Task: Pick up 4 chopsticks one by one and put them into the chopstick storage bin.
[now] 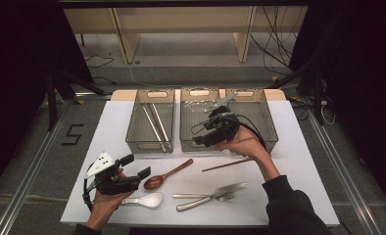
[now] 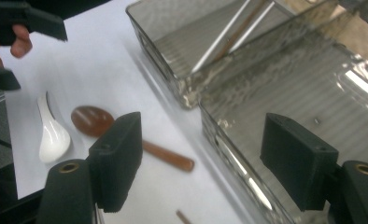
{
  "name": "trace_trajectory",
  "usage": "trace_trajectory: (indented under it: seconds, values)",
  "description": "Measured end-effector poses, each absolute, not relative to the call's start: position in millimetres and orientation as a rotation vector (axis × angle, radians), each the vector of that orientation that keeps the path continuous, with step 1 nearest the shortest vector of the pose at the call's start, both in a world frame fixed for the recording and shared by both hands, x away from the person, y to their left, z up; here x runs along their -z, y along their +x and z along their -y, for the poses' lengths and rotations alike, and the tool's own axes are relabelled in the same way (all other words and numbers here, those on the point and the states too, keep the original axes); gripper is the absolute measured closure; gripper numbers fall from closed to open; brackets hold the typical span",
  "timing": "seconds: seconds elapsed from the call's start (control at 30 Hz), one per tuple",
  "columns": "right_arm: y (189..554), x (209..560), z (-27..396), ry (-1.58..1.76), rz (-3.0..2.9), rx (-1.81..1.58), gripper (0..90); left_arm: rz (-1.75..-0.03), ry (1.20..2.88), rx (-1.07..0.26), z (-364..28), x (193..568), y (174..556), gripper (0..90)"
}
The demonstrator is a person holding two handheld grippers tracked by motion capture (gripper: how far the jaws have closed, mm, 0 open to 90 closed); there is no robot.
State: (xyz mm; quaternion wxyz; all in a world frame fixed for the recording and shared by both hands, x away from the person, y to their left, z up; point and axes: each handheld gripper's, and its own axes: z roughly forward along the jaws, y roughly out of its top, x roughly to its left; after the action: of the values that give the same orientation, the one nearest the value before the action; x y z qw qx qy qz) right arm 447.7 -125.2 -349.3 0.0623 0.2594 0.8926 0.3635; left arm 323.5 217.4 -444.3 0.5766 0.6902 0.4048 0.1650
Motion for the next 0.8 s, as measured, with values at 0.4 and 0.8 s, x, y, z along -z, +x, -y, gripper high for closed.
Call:
trace_trajectory:
  seconds: [0.4, 0.8]
  values:
    - [432, 371, 162, 0.8, -2.718, -0.98, 29.1, -0.951, 1.618, -0.385, -217, 445, 324, 14.0]
    - [428, 395, 183, 0.79, -2.77, -0.844, 31.0, -0.952, 1.614, -0.385, -217, 445, 324, 13.9]
